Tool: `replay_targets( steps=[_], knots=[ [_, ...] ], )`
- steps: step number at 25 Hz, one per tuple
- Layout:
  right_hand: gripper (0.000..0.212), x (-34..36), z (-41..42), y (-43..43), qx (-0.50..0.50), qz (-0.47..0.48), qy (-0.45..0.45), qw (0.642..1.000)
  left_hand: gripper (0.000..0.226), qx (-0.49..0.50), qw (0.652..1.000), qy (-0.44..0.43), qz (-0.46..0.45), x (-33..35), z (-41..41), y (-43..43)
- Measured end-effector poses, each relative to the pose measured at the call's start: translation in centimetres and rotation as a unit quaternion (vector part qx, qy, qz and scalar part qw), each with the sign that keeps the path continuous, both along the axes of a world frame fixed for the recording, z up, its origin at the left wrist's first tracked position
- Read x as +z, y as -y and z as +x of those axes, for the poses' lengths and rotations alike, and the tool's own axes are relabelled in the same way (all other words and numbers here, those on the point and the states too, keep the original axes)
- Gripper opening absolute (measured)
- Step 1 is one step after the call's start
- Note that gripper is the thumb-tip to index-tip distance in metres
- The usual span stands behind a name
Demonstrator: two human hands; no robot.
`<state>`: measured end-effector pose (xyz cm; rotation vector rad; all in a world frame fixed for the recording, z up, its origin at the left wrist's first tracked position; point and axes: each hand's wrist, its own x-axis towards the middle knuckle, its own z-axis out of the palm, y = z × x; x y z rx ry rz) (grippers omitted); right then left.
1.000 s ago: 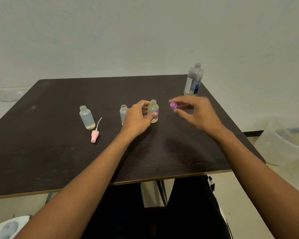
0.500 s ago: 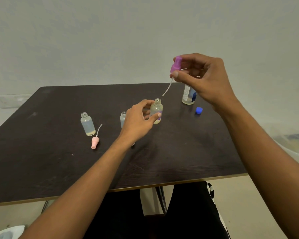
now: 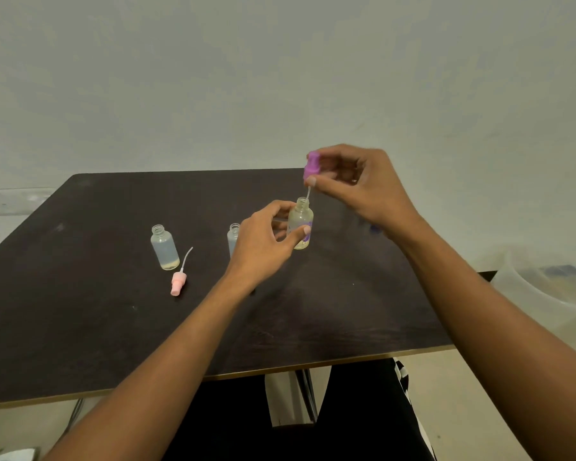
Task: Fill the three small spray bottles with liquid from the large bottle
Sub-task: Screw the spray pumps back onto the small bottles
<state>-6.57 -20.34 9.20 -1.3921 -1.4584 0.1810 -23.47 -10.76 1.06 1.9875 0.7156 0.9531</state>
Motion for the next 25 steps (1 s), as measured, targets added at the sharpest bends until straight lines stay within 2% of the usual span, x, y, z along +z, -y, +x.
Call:
replay_targets(
  steps=[9, 21, 25],
  knots=[
    [0.040, -2.0, -0.2, -0.1, -0.002, -0.075, 0.031, 0.997, 0.044, -0.008, 1.000, 0.008, 0.019, 0.7, -0.3, 0.3],
    [0.036, -2.4, -0.2, -0.4, -0.040, -0.058, 0.045, 0.996, 0.042, -0.007, 1.000, 0.012, 0.022, 1.0, -0.2, 0.6],
    [0.043, -2.6, -0.6, -0.8, -0.067, -0.056, 0.045, 0.995, 0.038, -0.007, 0.999, 0.013, 0.033, 1.1, -0.2, 0.8]
  ],
)
